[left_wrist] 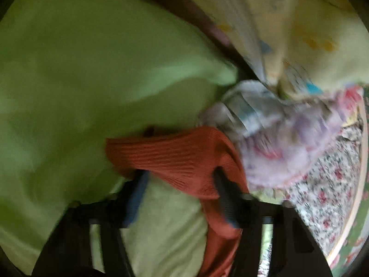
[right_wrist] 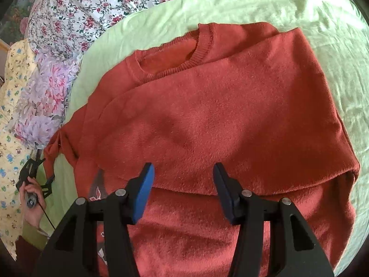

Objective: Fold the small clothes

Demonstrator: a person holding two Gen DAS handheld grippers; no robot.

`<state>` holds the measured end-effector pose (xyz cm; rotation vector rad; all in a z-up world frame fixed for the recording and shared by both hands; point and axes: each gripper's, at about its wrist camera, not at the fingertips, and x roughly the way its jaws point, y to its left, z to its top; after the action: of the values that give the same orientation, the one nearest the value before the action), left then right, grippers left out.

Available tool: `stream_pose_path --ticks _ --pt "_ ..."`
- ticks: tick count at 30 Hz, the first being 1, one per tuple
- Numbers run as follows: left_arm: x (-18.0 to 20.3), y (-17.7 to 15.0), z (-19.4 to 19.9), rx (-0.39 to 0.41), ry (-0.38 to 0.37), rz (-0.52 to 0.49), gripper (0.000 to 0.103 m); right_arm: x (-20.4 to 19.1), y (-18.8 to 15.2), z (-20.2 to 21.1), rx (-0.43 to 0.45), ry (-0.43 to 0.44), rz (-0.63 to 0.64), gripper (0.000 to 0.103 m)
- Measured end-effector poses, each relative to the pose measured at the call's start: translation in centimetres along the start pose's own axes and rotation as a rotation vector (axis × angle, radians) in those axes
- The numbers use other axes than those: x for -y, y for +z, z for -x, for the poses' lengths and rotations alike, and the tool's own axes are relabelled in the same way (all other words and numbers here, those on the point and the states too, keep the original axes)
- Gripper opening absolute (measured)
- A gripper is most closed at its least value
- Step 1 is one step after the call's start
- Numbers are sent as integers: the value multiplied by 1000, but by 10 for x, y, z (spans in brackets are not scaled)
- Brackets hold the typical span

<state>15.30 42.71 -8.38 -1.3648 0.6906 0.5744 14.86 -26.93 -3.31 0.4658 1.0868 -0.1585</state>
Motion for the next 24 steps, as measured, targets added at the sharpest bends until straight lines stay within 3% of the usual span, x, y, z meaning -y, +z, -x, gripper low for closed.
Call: stream_pose_path --ticks 1,4,6,12,19,24 --pt "3 3 -2 11 20 -29 22 0 1 -1 0 -5 3 54" --pt "16 1 0 37 44 -128 6 -1 3 -1 5 -13 16 54" --pt "31 -6 7 56 47 -216 5 -1 5 -2 7 -15 19 54" --pt "91 -55 41 77 -39 -473 4 7 4 0 16 -7 -15 54" --pt "172 -165 64 10 -205 -799 4 20 -2 19 57 6 -44 54" --pt "210 -290 47 -143 -295 -1045 4 41 -10 41 102 11 -93 54"
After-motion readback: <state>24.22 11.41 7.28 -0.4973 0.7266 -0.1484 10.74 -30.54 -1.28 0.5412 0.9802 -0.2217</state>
